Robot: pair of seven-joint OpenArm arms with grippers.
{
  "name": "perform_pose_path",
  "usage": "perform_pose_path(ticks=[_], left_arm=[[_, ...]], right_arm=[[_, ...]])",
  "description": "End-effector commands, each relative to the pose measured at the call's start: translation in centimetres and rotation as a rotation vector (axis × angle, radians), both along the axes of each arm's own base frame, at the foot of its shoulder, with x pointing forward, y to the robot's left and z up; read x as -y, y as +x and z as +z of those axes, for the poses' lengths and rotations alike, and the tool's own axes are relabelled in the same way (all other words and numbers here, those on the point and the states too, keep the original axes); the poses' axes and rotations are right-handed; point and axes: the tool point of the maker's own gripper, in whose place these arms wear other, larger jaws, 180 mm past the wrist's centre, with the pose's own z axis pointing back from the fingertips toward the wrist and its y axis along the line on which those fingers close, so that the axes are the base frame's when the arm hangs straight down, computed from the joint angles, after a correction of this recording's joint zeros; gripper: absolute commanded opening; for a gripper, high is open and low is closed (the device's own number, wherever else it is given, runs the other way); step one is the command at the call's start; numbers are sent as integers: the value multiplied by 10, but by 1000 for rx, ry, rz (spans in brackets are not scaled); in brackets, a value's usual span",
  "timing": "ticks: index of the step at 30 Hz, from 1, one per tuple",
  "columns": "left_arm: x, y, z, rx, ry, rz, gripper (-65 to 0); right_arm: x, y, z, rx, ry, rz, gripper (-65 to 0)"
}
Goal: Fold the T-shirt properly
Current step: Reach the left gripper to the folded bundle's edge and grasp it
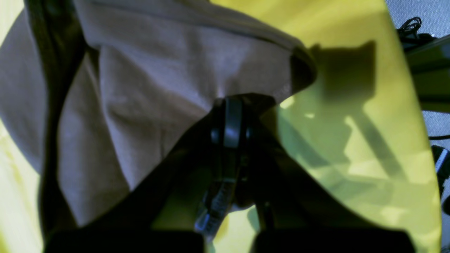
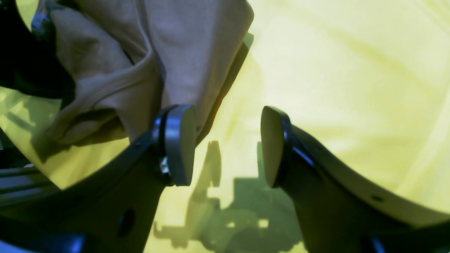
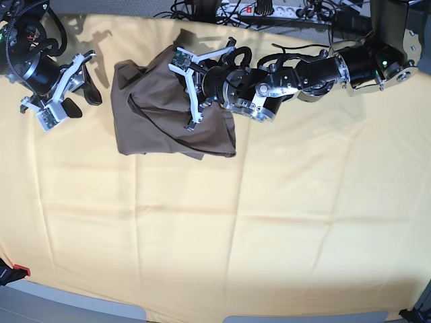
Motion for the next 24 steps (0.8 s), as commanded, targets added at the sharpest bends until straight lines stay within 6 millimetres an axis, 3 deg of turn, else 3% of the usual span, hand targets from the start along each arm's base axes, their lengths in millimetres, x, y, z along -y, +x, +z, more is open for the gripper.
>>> perform_pose_path(ticks=[1, 9, 17, 24], left_arm=[[6, 0, 16, 17, -48, -21, -650], [-9, -6, 31, 58, -53, -41, -650], [-37, 15, 28, 91, 3, 32, -650], [-51, 12, 22, 41, 42, 57, -650]], right_arm=[[-2, 4, 9, 38, 8, 11, -338], [-1, 4, 9, 38, 7, 12, -338], [-2, 4, 9, 38, 8, 12, -338], [-2, 4, 9, 37, 8, 11, -338]])
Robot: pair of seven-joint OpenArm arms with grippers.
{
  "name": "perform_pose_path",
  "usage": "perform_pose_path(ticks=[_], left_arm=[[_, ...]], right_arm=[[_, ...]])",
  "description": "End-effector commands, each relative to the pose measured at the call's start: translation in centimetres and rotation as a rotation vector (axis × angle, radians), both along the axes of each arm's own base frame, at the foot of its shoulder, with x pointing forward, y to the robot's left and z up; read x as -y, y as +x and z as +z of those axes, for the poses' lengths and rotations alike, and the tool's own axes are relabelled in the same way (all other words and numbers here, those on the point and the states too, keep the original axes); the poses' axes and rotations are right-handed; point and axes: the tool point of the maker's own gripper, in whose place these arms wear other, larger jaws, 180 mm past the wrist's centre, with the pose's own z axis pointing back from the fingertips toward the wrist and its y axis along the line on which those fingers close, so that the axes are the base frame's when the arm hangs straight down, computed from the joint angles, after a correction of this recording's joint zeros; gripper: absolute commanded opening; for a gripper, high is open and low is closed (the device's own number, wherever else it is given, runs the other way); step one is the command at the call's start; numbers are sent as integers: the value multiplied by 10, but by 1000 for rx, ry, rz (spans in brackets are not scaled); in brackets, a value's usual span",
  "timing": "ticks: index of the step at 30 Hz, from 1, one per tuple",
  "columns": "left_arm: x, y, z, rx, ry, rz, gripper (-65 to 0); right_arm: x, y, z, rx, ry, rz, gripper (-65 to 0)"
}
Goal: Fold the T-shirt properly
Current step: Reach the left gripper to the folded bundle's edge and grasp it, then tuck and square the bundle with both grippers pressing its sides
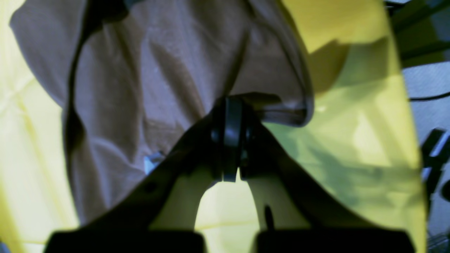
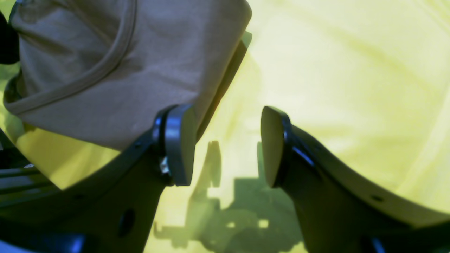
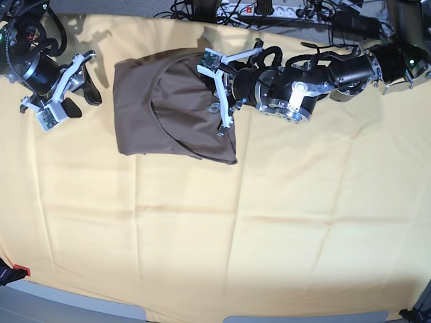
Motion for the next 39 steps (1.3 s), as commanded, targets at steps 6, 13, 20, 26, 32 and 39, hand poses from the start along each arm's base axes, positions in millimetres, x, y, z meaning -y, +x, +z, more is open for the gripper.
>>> perform_pose_path(ticks=[6, 13, 20, 26, 32, 39], left_arm=[[-13, 17, 5, 51, 49, 26, -650], [-13, 28, 11, 95, 48, 25, -548], [-15, 81, 35, 261, -6, 212, -288], [-9, 126, 100, 271, -285, 518, -650], [-7, 113, 97, 186, -292, 485, -650], [8, 12, 67, -163, -245, 135, -650]], right_arm=[[-2, 4, 9, 37, 8, 12, -337], [-2, 4, 9, 38, 8, 12, -337], [-6, 11, 18, 95, 42, 12, -338], [-15, 30, 49, 262, 130, 14, -650], [-11, 49, 66, 340, 107, 13, -650], [-21, 70, 39, 266, 137, 52, -650]])
